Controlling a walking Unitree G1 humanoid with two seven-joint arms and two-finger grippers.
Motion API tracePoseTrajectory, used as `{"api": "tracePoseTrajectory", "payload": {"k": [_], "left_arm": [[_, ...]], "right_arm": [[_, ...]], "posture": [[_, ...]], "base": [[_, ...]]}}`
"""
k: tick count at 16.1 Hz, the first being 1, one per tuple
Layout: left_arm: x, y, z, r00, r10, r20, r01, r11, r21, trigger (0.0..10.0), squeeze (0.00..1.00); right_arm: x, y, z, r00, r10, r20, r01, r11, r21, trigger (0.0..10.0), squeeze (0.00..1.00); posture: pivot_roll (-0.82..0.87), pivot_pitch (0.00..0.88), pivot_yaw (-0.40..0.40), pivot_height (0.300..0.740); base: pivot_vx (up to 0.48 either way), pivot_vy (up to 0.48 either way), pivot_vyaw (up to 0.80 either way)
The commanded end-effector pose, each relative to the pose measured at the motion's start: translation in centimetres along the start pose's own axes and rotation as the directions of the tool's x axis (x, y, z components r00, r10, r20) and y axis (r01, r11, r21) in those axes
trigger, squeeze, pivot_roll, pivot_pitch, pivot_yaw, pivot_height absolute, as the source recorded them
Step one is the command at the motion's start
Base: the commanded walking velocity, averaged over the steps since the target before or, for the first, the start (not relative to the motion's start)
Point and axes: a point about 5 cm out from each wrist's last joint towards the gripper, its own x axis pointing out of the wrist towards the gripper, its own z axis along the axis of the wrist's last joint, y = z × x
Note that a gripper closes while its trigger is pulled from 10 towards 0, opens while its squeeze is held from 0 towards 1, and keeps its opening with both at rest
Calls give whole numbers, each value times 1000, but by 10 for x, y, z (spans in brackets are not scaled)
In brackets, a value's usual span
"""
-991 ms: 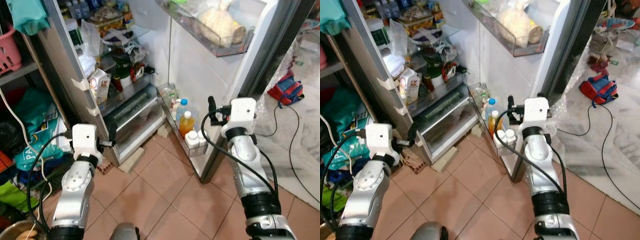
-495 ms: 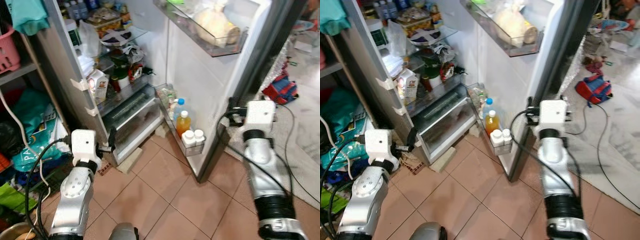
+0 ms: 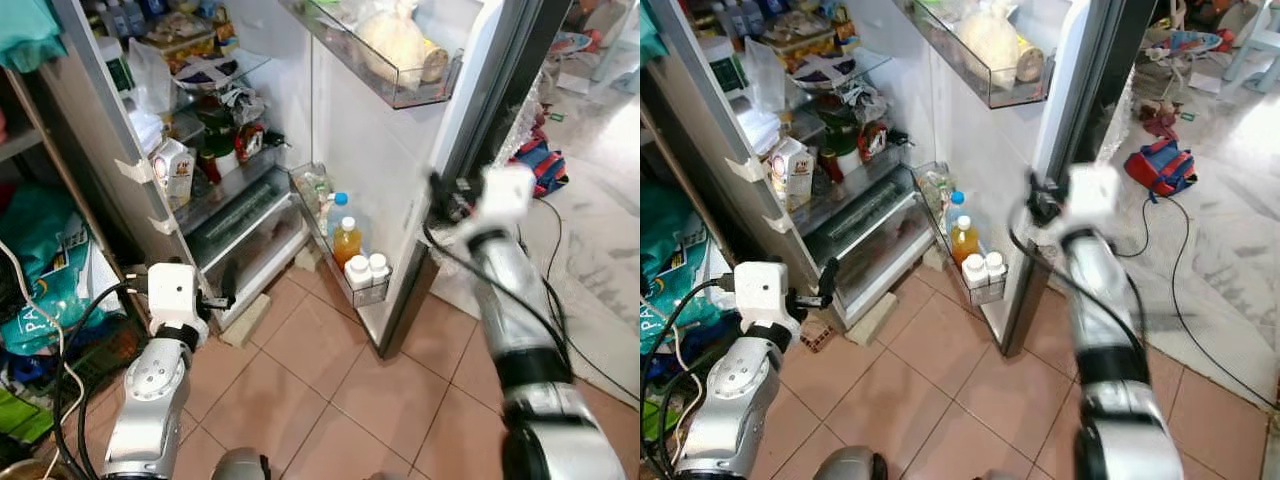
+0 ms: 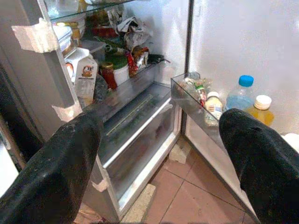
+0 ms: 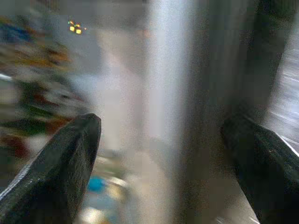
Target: Restocking fridge
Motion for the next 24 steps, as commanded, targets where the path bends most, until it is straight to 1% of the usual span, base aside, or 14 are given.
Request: {"api": "tracePoseTrajectory", "payload": {"k": [1,3,5,7,9,11,14,15,16,18,19,21,23,24], "left_arm": [[-1,1,1,1000,-2,-6,2,1000,-2,10000,0],[-2,0,0,1000,-1,-10,1,1000,-1,10000,0],[-4,2,0,1000,3,-11,-3,1000,4,10000,0],[-4,2,0,1000,4,-12,-4,1000,4,10000,0],[-2,1,0,1000,-5,-12,5,1000,9,10000,0],[0,1,0,1000,-9,-8,9,1000,11,10000,0],[1,1,1,1000,-10,-4,10,1000,11,10000,0],[1,1,1,1000,-10,-5,10,1000,11,10000,0],[2,1,1,1000,-10,-5,11,1000,11,10000,0],[2,1,-1,1000,-11,-9,11,1000,10,10000,0],[2,1,-1,1000,-10,-10,10,1000,9,10000,0],[2,2,-4,999,19,-34,-20,1000,-8,10000,0],[3,5,-5,998,52,-42,-53,998,-17,10000,0],[3,5,-6,997,57,-46,-58,998,-21,10000,0]], "right_arm": [[6,8,2,997,73,-6,-72,996,49,10000,0],[13,29,3,974,226,10,-225,963,151,10000,0],[6,50,0,918,397,16,-388,887,251,10000,0],[0,58,-1,882,470,22,-457,845,279,10000,0],[-17,76,2,773,632,58,-596,691,410,10000,0],[-37,85,2,664,745,65,-684,569,457,10000,0],[-62,82,-12,622,783,-20,-698,566,438,10000,0],[-82,76,-23,584,807,-89,-699,556,450,10000,0],[-88,75,-24,567,817,-102,-702,545,458,10000,0],[-123,57,-45,432,860,-271,-748,510,424,10000,0],[-124,54,-47,429,857,-285,-750,514,417,10000,0],[-119,34,-58,457,793,-402,-732,592,337,10000,0],[-101,11,-68,560,643,-522,-629,741,237,10000,0],[-96,6,-69,598,593,-539,-600,777,189,10000,0]], "posture": [[100,63,-25,740],[109,62,-30,740],[112,61,-33,740],[110,59,-32,740],[100,52,-26,740],[99,47,-23,740],[96,38,-20,740],[93,33,-20,740],[93,33,-20,740],[85,21,-16,740],[85,21,-16,740],[82,15,-14,740],[81,10,-16,740],[80,8,-17,740]], "base": [[0,0,0],[0,0,0],[0,0,0],[0,0,0],[0,0,0],[0,0,0],[0,0,0],[0,0,0],[0,0,0],[0,0,0],[0,0,0],[0,0,0],[0,0,0],[0,0,0]]}}
